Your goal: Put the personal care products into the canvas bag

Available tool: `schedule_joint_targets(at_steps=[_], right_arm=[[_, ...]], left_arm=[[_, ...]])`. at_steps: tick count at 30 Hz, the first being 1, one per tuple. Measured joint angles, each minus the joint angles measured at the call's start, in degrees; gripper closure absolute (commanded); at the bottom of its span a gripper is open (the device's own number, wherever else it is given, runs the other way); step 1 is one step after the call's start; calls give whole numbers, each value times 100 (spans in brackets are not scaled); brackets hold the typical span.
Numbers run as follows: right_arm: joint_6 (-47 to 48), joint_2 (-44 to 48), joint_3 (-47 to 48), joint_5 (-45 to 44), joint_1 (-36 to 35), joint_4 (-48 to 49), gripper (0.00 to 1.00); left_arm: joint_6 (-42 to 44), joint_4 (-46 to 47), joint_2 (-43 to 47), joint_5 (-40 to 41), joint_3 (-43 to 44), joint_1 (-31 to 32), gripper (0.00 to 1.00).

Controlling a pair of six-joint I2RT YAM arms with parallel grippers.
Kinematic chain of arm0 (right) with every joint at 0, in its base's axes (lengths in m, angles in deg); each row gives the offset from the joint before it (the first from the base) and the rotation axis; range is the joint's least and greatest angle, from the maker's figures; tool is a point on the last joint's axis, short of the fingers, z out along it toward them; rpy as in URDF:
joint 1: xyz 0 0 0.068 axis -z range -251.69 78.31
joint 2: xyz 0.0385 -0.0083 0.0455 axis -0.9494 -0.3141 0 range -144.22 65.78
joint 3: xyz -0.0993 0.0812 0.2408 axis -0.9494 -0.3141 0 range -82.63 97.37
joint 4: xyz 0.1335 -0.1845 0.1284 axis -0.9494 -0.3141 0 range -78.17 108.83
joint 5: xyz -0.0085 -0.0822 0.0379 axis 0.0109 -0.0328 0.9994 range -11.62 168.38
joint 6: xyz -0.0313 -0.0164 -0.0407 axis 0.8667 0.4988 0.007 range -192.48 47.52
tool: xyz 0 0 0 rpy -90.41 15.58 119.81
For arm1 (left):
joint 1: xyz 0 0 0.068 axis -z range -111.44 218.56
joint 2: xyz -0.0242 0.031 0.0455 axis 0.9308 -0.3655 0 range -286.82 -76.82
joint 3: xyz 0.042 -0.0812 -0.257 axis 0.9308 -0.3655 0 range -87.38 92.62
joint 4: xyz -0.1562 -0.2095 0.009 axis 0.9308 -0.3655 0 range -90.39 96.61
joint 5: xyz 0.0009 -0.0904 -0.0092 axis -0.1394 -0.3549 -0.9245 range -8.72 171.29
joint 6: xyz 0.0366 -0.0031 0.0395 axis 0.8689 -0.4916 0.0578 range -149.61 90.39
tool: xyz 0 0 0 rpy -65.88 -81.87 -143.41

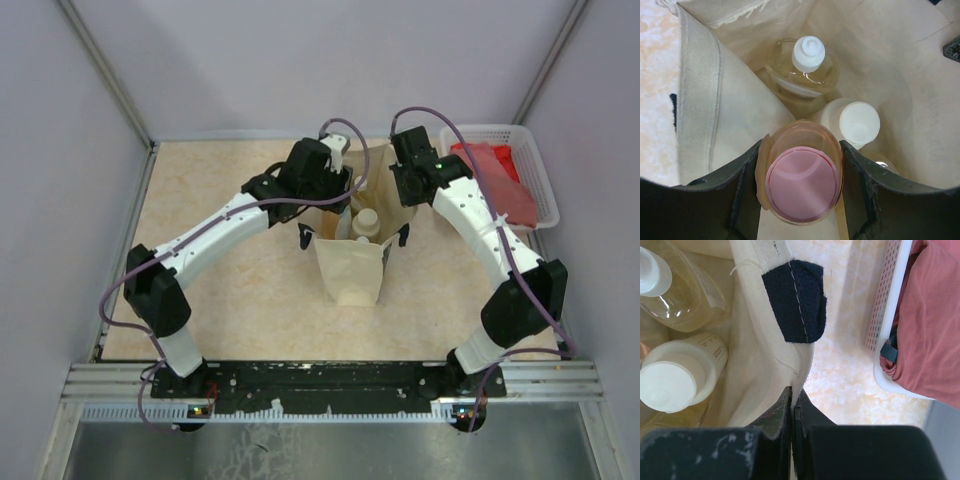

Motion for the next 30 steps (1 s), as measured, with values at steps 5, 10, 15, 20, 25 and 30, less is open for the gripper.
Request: schedule_joint_targets(at_steps=[5,10,15,20,25,30], right_arm=[[-7,-2,2,0,2,0,100],[-44,-2,2,-4,2,0,100],[-44,-22,2,-17,11,2,100],[-44,-72,9,-70,11,2,100],[-44,-85,11,-83,11,0,100],[-44,-87,11,-83,11,0,100]], left_arm=[[-168,173,-13,-203,-203,0,100],[-299,232,-13,-494,-245,-2,100],[-431,195,-13,-750,-245,0,100],[-501,254,-11,-791,-387,4,100],[-542,289,-35,-789,-686,26,100],[-562,269,-142,-817,-697,31,89]])
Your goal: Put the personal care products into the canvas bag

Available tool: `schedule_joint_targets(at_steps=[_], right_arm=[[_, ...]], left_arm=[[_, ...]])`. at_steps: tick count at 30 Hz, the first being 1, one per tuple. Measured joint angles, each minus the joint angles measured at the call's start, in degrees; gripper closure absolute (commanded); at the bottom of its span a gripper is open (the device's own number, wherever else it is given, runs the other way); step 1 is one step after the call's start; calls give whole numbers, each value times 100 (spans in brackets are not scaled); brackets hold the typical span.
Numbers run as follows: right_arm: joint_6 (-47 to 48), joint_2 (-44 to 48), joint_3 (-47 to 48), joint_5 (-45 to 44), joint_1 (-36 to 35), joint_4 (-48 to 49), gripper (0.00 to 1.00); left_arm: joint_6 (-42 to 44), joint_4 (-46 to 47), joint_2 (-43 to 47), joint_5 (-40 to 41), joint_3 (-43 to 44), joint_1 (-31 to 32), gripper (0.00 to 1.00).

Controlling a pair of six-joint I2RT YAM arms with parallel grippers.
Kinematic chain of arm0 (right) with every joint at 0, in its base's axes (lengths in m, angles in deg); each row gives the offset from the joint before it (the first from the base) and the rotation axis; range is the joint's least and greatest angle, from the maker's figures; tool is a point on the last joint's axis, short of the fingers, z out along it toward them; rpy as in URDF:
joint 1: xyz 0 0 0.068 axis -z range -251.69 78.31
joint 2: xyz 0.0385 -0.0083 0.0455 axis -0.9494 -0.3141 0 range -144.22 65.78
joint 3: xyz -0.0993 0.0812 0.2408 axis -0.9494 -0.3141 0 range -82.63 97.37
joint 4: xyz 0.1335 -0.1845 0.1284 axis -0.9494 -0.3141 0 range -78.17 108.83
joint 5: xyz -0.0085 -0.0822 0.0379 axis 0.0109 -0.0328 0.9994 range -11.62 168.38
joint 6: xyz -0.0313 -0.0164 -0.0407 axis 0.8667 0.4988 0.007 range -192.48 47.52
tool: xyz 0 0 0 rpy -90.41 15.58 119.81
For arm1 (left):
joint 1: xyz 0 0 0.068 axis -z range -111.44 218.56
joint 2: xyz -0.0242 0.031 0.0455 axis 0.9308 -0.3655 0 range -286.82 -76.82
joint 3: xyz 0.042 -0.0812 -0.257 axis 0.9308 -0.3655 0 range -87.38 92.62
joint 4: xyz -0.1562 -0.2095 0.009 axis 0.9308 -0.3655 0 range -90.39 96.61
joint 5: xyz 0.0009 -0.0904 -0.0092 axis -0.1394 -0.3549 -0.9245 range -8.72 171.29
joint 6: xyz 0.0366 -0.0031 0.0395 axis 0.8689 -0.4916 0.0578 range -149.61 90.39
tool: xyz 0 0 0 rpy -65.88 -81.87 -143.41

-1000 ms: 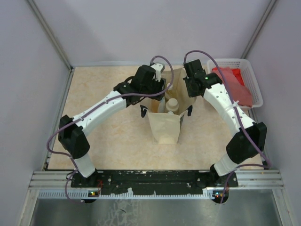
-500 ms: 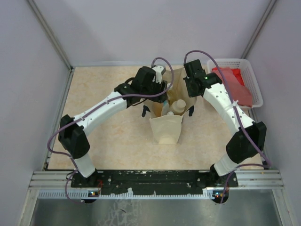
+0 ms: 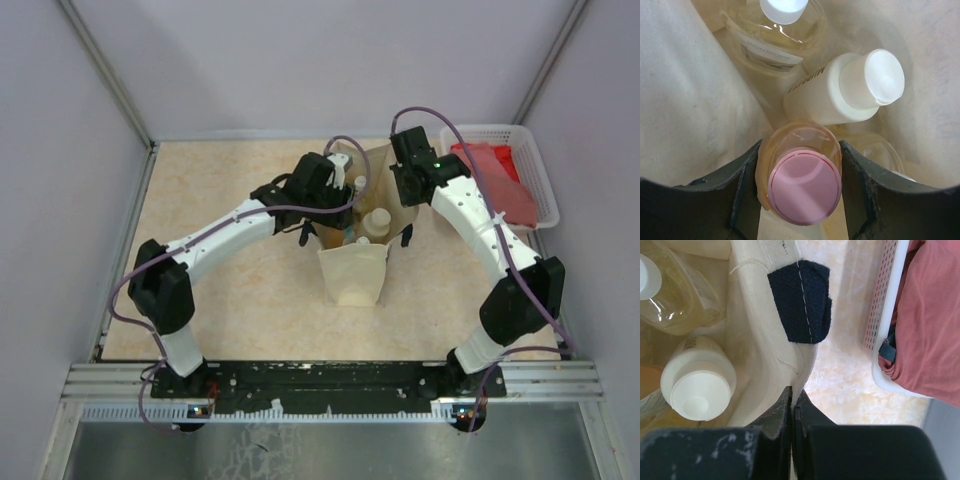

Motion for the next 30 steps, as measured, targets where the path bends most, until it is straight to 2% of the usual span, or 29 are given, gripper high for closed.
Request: schedule_joint_targets(at_steps=[1,3,10,14,16,18,23,24,30], right_arm=[[0,0,0,0,0,0,100],[0,0,0,0,0,0,100],[-2,-4,0,22,0,2,88],[-2,-31,0,116,0,-4,81],[-4,-57,0,151,0,-7,73],[-9,-70,0,195,0,-13,56],[-17,-66,55,317,2,-55,7],[4,-61,72,345,0,-35,2],[31,229,74,446,2,175,1]], left_arm=[[-4,0,-9,-20,0,0,82],[-11,2,-20,-61,0,2,58],[-15,76,17,-170,13,24,2],[28,157,284,-286,304,61,0],[87,203,492,-291,505,61,0],[157,214,715,-256,702,68,0],[402,195,1226,251,1001,68,0],[463,168,1325,402,1001,66,0],[682,-96,1827,1349,826,-48,0]])
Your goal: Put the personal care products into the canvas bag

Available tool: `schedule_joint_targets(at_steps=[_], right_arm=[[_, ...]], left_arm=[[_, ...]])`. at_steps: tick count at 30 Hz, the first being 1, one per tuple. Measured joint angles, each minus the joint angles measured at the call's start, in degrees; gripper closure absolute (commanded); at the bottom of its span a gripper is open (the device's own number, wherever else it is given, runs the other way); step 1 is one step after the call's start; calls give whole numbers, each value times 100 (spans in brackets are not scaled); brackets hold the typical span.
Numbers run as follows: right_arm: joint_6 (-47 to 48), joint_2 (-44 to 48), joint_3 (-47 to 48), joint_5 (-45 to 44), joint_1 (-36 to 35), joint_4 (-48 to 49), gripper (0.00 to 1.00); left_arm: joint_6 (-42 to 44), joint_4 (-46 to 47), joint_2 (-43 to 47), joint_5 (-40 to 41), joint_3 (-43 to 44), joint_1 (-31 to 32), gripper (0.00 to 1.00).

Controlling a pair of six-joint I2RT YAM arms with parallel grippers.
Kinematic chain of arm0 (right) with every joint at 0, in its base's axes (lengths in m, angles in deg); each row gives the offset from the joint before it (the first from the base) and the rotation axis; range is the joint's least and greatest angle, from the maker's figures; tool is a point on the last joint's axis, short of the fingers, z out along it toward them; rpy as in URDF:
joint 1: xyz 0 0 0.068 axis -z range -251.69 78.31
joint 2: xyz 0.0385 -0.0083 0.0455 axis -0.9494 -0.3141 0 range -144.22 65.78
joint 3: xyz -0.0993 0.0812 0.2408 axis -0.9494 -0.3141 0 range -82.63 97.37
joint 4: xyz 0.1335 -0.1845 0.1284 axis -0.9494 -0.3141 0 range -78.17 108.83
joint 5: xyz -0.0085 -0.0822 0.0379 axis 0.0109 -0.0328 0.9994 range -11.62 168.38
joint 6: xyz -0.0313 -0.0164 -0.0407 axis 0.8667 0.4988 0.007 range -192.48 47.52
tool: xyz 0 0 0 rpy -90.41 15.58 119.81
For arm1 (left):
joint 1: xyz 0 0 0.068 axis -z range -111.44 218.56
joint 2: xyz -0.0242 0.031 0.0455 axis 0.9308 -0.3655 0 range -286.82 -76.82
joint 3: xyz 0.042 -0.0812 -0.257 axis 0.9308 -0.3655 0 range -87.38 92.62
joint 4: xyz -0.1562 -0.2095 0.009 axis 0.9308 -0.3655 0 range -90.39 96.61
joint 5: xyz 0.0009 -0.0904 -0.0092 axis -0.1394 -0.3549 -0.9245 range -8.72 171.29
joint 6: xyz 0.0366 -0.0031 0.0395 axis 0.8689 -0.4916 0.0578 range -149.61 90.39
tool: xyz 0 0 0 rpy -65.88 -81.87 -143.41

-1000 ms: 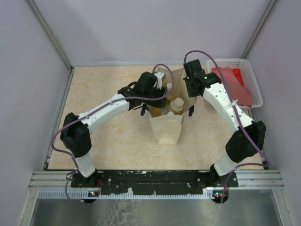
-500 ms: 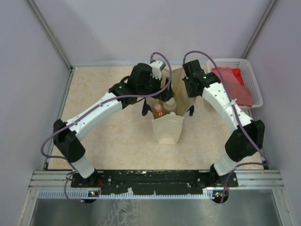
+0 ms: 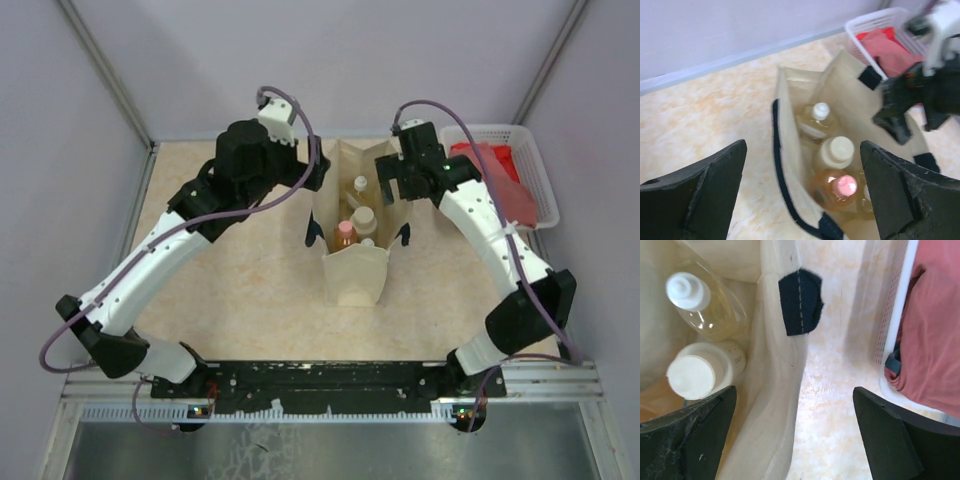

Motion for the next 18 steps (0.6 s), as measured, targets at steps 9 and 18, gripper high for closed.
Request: schedule_joint_targets(at_steps=[9,18], right_arm=[[-125,1552,-605,-431,0,1449,1],[-291,2490,-1456,-1106,0,2485,1]], left_arm=[[-125,-254,715,518,-422,-636,0],[-57,-356,852,269,-601,-756,0]])
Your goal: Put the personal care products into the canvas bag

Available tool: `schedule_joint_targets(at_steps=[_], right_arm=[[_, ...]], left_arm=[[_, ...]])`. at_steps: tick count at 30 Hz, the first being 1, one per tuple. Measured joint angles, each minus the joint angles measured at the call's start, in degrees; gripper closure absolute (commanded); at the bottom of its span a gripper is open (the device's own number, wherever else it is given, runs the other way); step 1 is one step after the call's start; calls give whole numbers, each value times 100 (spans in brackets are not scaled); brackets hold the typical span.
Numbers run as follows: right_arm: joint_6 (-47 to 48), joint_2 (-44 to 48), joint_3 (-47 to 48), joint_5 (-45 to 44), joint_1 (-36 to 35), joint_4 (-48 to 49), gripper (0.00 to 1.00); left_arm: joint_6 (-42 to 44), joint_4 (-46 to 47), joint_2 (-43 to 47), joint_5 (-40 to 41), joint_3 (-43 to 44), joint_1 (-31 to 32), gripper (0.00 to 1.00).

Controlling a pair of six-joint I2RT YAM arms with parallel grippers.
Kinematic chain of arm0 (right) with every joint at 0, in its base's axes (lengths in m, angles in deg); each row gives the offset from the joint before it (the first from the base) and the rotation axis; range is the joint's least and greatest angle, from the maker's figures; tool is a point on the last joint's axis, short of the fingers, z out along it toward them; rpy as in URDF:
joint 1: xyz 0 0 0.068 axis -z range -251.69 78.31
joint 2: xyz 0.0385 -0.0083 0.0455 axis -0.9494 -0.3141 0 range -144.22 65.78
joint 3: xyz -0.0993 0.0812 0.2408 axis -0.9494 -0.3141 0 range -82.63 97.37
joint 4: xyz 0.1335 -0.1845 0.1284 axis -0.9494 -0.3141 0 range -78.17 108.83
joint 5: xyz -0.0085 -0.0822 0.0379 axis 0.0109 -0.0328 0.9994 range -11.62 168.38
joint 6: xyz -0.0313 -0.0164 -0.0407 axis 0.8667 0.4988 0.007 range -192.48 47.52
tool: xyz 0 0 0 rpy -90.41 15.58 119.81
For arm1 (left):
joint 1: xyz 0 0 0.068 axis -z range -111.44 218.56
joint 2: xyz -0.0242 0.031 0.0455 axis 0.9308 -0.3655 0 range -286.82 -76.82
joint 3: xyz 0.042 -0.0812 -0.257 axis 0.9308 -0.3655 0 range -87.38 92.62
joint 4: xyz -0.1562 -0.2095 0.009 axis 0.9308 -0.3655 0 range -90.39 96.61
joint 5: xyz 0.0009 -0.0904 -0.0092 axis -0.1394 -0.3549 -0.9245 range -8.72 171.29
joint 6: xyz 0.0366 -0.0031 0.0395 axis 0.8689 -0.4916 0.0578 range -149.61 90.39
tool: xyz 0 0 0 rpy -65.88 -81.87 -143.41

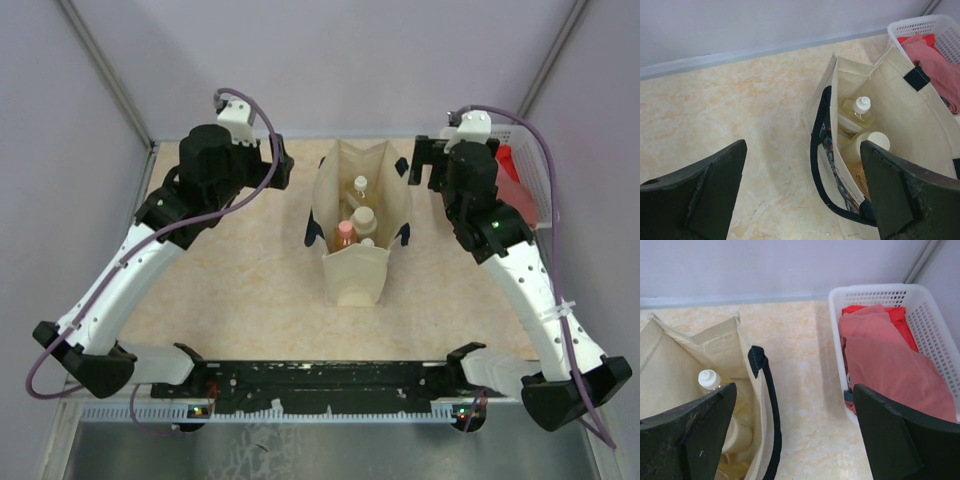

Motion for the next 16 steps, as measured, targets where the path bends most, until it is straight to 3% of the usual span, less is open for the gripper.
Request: schedule_joint_targets(at_steps=[16], right_arm=[[-146,-7,-70,-199,0,50,1]], left_arm=[[-245,-273,-192,348,-168,0,1]])
